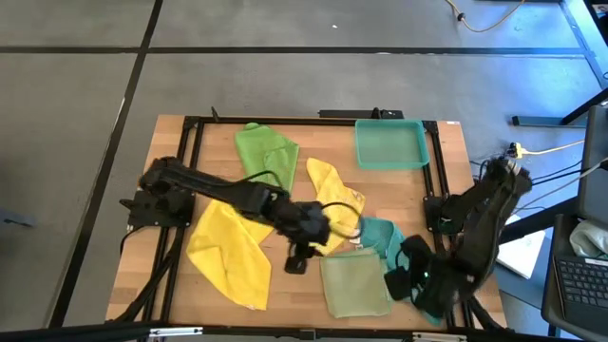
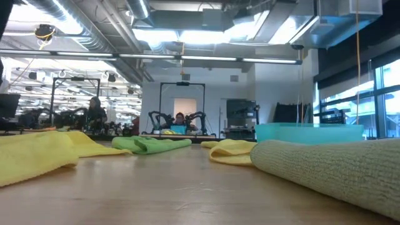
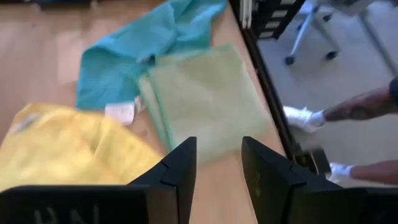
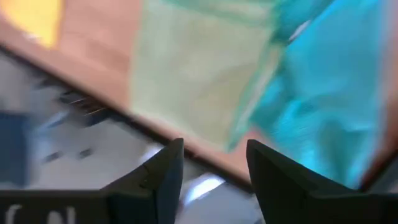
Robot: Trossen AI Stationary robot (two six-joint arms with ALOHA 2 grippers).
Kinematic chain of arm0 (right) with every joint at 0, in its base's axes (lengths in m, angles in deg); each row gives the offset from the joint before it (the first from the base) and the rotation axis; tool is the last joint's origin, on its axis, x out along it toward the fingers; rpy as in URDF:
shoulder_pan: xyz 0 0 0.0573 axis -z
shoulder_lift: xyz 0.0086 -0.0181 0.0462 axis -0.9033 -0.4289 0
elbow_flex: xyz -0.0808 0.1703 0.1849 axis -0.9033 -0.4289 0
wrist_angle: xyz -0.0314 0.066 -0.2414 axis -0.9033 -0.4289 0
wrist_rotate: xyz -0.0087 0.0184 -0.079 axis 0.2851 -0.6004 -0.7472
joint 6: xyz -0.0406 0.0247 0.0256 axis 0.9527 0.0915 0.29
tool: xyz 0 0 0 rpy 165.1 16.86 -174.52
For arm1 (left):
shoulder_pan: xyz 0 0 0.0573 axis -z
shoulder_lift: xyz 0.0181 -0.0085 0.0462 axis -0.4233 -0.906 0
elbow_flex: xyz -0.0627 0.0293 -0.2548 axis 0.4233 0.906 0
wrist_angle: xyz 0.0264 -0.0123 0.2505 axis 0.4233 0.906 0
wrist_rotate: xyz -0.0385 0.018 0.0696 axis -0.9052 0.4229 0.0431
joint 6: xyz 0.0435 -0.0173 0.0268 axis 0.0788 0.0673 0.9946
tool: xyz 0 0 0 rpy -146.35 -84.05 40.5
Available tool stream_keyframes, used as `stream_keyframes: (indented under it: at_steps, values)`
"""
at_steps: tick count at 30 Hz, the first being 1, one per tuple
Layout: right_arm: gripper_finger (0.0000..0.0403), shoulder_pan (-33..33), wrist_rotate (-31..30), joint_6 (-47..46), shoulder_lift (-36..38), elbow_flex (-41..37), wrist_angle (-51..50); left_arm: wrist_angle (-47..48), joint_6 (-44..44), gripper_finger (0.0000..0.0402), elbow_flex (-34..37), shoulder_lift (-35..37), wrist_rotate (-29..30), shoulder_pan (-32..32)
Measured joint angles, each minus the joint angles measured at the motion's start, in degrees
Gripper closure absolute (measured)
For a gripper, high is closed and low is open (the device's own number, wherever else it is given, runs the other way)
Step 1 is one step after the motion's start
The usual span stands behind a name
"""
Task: Fold microfiber towels
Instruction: Fold the light green microfiber cloth
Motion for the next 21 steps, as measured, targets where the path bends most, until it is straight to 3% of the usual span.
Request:
stream_keyframes:
  at_steps: [8, 14, 21]
  values:
    - [0.0225, 2.70, 2.72, -0.18, 11.13, -31.33, 37.21, 8.24, -6.65, 0.0283, 0.00, 5.86, 14.46, 7.52]
    - [0.0214, 4.59, 6.33, -0.78, 12.09, -43.96, 47.35, 14.43, -13.15, 0.0282, 0.00, 8.58, 21.93, 11.24]
    - [0.0156, 5.77, 7.92, -1.06, 12.15, -51.98, 52.85, 15.27, -19.07, 0.0282, 0.00, 9.45, 24.45, 12.07]
